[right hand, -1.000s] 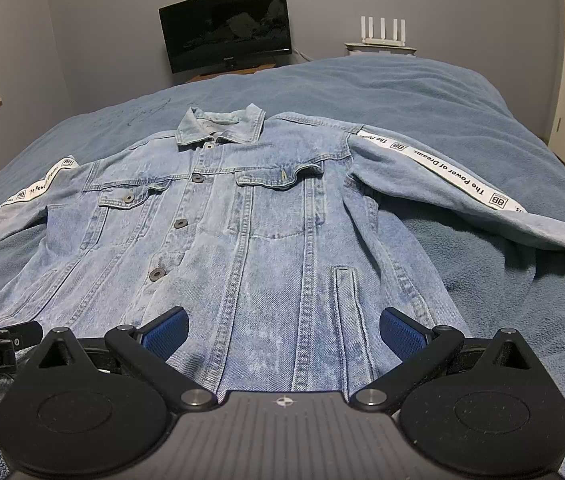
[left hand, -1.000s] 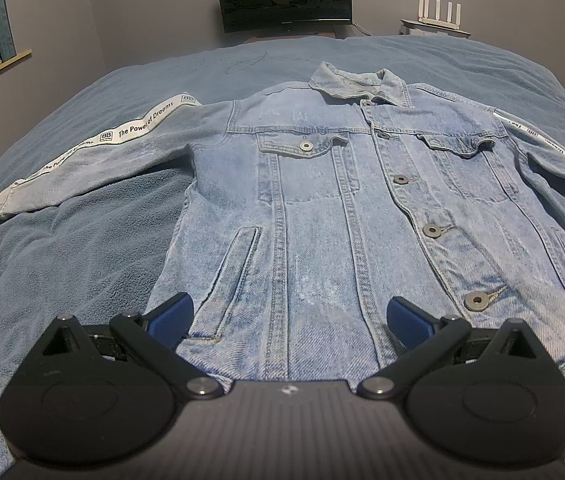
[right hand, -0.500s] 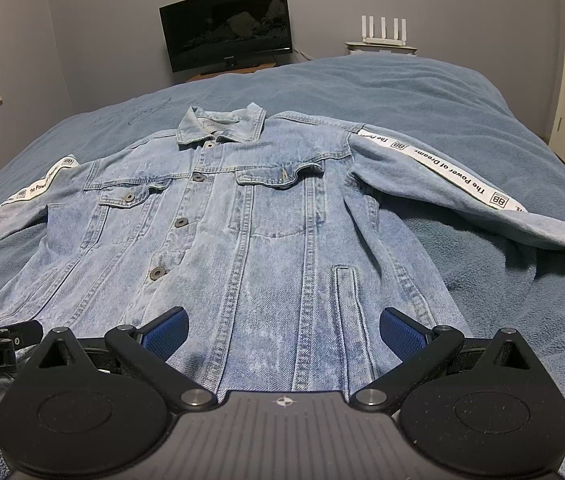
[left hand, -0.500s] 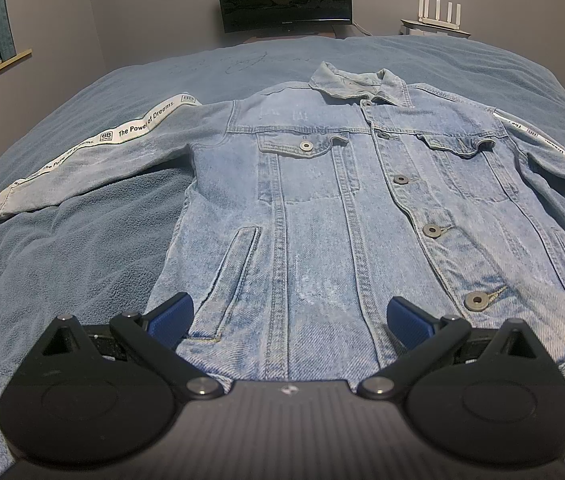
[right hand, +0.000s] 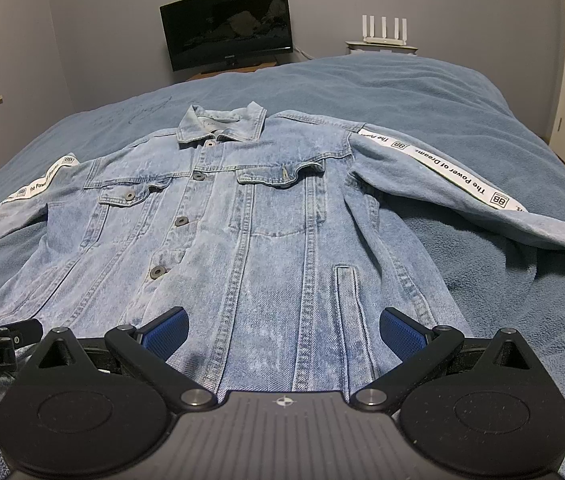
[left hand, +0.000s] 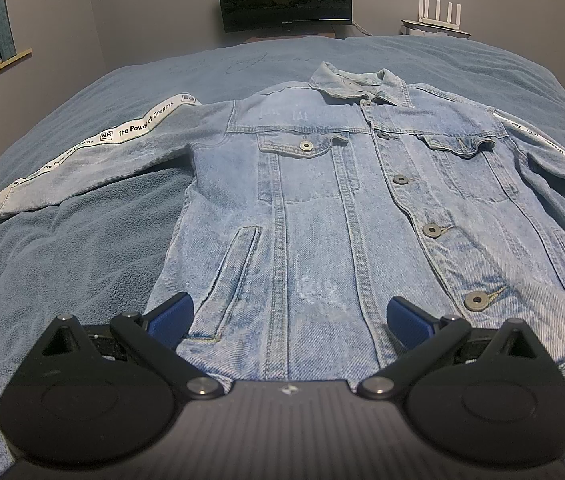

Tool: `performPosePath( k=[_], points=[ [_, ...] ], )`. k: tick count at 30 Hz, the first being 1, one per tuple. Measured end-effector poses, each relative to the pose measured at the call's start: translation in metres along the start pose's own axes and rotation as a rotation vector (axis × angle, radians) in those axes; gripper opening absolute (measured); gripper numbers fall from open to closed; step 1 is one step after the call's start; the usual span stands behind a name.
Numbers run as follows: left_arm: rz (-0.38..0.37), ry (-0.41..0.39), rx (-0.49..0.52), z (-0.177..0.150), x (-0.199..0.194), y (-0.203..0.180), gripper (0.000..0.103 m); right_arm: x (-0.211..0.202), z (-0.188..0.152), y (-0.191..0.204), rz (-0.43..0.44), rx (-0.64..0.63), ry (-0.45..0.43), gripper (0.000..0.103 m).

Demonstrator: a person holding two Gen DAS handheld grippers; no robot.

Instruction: Fold large clothes

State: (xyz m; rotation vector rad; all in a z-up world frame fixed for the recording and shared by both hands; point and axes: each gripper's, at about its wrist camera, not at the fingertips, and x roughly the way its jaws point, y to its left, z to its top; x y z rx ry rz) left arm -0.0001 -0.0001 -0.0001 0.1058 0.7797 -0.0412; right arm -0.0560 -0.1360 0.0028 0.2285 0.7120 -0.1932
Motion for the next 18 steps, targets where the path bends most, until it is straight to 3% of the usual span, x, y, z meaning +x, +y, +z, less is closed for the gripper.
performPosePath(
  k=[18],
  points=[
    [0.0, 0.0, 0.0, 0.0, 0.0, 0.0, 0.103, -0.0017, 0.0018, 0.0002, -0.001, -0.001, 0.002, 0.103]
  ],
)
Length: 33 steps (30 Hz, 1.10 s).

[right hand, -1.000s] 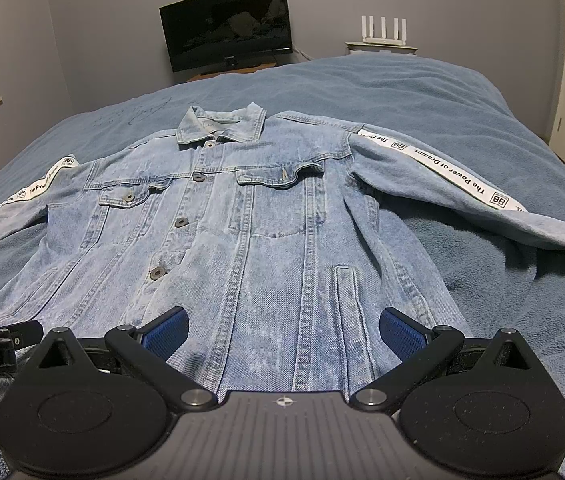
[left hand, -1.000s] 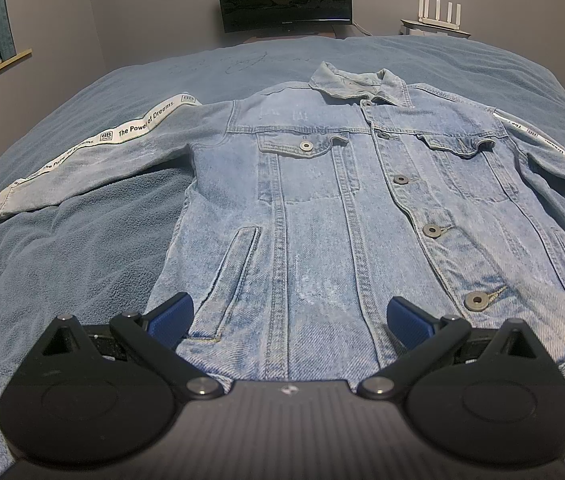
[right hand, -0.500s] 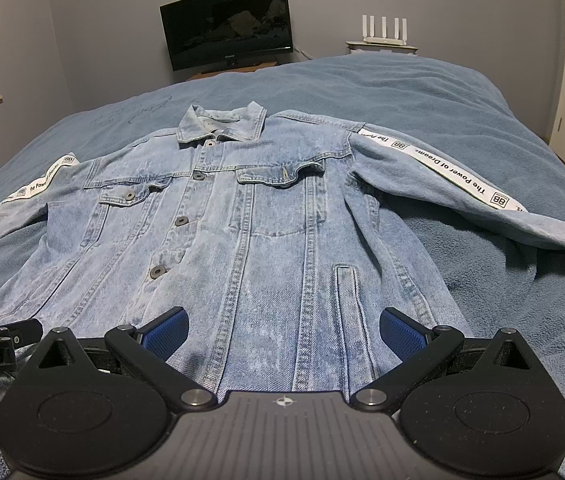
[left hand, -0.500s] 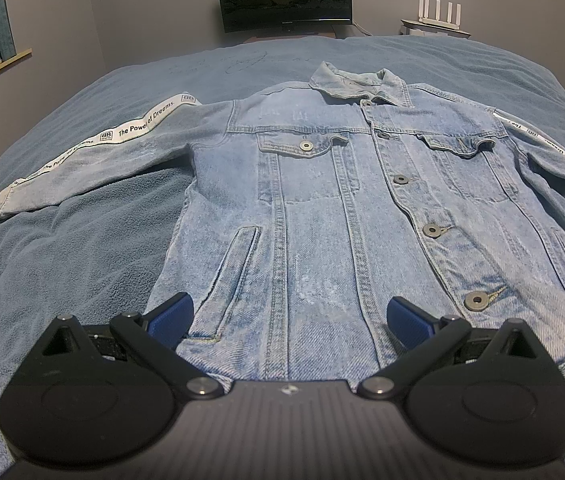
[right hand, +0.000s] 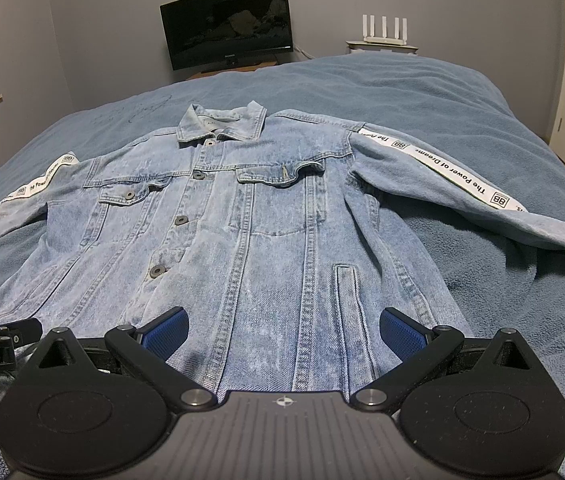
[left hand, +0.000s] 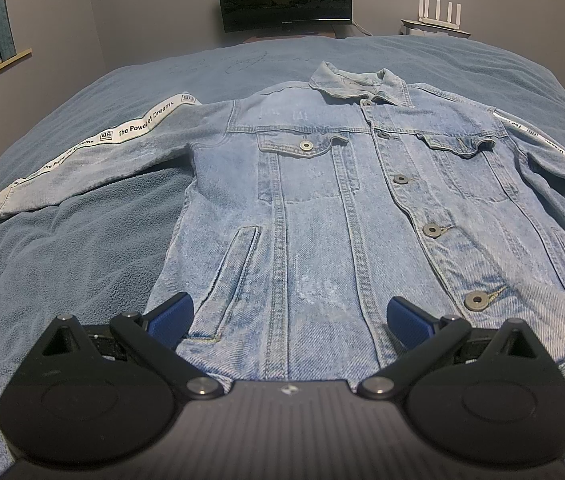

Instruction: Fold large clothes

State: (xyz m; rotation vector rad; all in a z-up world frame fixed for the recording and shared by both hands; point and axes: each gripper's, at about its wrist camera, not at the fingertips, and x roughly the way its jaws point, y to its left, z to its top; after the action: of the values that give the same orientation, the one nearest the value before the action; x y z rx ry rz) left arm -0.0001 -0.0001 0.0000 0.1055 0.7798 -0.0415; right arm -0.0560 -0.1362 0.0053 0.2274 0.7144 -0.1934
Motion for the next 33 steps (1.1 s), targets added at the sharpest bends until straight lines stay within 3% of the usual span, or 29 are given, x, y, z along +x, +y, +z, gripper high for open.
performPosePath(
  k=[12, 16, 19, 24, 28, 33],
  points=[
    [-0.014, -0.016, -0.021, 0.001, -0.003, 0.002, 0.103, -0.001, 0.001, 0.0, 0.002, 0.002, -0.005, 0.103],
    [-0.078, -0.081, -0.088, 0.006, -0.015, 0.011, 0.103, -0.01, 0.002, -0.007, 0.008, 0.039, -0.052, 0.103],
    [-0.137, -0.167, -0.109, 0.013, -0.028, 0.012, 0.103, -0.025, 0.007, -0.016, 0.006, 0.101, -0.145, 0.103],
    [-0.198, -0.216, -0.095, 0.051, -0.041, 0.005, 0.103, -0.054, 0.026, -0.052, -0.061, 0.205, -0.304, 0.103],
    [-0.253, -0.198, -0.106, 0.084, -0.029, -0.002, 0.103, -0.061, 0.043, -0.104, -0.113, 0.332, -0.313, 0.103],
    [-0.233, -0.156, -0.053, 0.115, 0.003, -0.021, 0.103, -0.053, 0.049, -0.175, -0.193, 0.539, -0.261, 0.103]
  ],
)
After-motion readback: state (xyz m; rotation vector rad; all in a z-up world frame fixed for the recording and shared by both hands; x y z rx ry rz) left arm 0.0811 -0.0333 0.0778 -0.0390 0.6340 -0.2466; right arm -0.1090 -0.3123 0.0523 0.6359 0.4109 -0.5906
